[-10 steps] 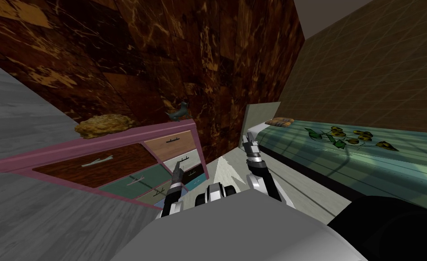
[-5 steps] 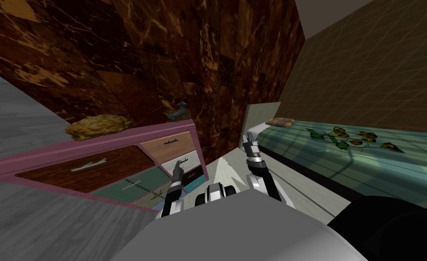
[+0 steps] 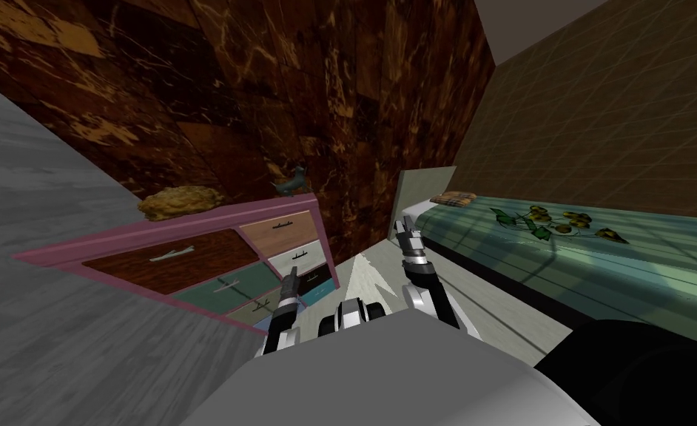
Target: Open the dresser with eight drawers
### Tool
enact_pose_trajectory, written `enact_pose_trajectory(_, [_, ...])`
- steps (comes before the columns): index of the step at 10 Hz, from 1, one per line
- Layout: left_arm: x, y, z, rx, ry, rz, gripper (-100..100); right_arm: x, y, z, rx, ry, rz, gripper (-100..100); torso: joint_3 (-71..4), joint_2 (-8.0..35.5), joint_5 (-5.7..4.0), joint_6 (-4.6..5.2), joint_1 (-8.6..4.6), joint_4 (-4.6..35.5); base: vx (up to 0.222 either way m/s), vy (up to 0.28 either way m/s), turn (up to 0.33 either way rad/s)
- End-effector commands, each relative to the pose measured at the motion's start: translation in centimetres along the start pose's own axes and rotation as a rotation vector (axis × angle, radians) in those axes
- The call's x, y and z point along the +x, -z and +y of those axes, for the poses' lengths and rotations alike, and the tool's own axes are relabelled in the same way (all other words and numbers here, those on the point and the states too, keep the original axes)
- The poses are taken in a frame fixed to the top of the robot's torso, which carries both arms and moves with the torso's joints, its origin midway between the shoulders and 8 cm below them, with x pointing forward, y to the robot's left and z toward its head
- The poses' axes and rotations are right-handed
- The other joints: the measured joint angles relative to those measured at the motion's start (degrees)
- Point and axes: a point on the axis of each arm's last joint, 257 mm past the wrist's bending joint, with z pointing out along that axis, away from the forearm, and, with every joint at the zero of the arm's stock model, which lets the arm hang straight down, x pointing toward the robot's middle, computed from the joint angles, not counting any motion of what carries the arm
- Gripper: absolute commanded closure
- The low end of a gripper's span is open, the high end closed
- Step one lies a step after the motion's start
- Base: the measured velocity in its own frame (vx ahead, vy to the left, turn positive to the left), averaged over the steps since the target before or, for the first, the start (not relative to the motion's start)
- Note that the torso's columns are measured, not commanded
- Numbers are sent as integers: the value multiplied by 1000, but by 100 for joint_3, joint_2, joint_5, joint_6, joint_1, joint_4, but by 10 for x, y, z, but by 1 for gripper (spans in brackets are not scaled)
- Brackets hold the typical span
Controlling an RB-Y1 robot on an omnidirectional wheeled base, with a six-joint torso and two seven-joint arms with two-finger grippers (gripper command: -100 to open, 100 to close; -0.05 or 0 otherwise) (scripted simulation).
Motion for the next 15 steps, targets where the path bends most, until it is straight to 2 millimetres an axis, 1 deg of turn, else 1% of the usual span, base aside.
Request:
enact_pose_trajectory(1, [0,1,-3,1,0,1,100,0,0,0,0,0,0,0,0,2,2,0,4,0,-114,-26,1])
enact_pose_trajectory(2, [-5,0,-3,0,-24,15,-100,0,0,0,0,0,0,0,-23,-42,4,0,15,-9,-22,-6,-3])
enact_pose_trajectory(7, [-24,-4,-5,0,-108,61,-100,0,0,0,0,0,0,0,-8,-12,1,0,3,-3,24,7,-1])
enact_pose_trajectory(8, [-23,-8,-5,-5,-96,51,-100,0,0,0,0,0,0,0,-6,-10,1,0,4,-3,126,33,-11])
enact_pose_trajectory(9, [-27,-11,-6,-7,-111,58,-100,0,0,0,1,1,0,0,-22,-39,3,1,9,-9,162,59,-14])
enact_pose_trajectory(10, [-18,-12,-6,-11,-66,32,-100,0,0,0,1,1,0,0,-29,-45,5,-1,16,-13,171,64,-11])
enact_pose_trajectory(13, [-8,-12,-5,-14,-17,6,-100,0,0,0,0,0,0,0,10,17,-3,0,-11,4,55,14,-1])
enact_pose_trajectory(14, [-5,-12,-5,-15,-2,-2,-100,0,0,0,0,0,0,0,11,18,-2,0,-9,5,-6,-6,-1])
enact_pose_trajectory(15, [-7,-12,-5,-14,-12,4,-100,0,0,0,0,0,0,0,4,6,0,0,-2,2,-5,-4,-1])
